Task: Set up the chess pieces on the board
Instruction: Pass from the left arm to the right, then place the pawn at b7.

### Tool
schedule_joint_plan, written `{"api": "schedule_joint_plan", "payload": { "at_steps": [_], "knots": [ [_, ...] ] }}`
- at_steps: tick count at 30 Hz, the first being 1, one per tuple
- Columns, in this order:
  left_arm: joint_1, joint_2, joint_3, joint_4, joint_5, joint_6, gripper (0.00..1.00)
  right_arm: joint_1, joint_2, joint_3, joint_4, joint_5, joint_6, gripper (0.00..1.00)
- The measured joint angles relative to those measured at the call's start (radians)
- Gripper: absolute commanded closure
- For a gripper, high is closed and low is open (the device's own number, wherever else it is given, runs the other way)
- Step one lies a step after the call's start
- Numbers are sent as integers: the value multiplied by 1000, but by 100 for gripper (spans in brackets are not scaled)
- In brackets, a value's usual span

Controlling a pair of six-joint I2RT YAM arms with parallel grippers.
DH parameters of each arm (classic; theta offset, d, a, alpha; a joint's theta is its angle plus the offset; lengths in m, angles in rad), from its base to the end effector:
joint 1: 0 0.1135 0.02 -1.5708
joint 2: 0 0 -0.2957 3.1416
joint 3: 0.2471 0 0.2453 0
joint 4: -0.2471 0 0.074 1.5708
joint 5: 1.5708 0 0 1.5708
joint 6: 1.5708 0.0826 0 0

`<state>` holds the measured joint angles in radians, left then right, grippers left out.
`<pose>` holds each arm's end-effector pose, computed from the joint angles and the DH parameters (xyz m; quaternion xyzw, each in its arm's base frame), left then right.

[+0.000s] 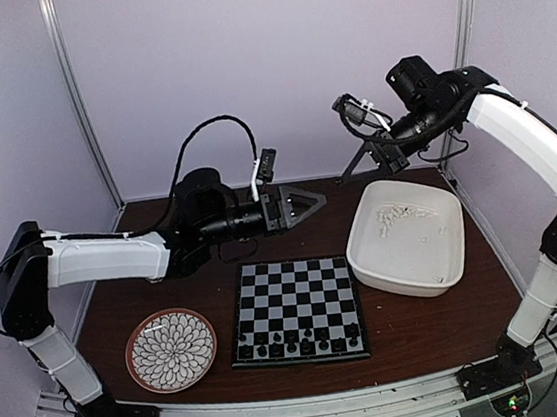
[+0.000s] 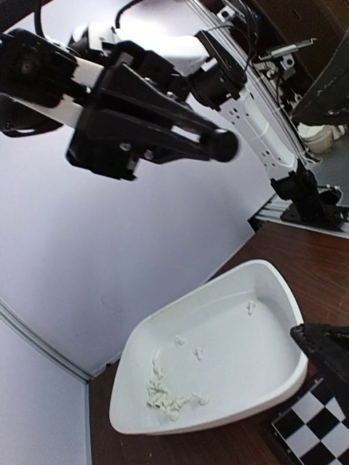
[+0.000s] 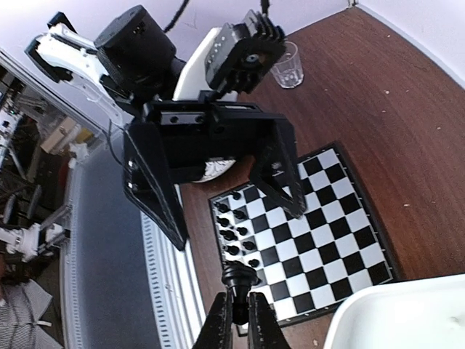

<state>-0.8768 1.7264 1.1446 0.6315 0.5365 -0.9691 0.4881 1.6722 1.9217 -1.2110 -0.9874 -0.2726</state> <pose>0.2505 -0.3670 0.3323 0.1611 0.6728 -0.6673 0.2759 0.2627 0.2175 0.4266 -0.4438 0.7272 0.4778 0.2140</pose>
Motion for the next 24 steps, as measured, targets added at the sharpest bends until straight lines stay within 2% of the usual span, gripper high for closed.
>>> {"api": "schedule_joint_plan", "payload": {
  "at_steps": [6, 12, 20, 24],
  "knots": [
    [3, -197, -74, -278, -118, 169, 3, 51, 0, 47, -123, 248, -207, 96],
    [19, -396, -77, -539, -346, 344, 2, 222, 8, 26, -206, 514, -377, 97],
    [45, -530, -137, -705, -548, 444, 2, 474, 97, -74, -240, 802, -488, 96],
    [45, -578, -170, -761, -608, 466, 2, 567, 170, -117, -244, 875, -502, 96]
  ]
}}
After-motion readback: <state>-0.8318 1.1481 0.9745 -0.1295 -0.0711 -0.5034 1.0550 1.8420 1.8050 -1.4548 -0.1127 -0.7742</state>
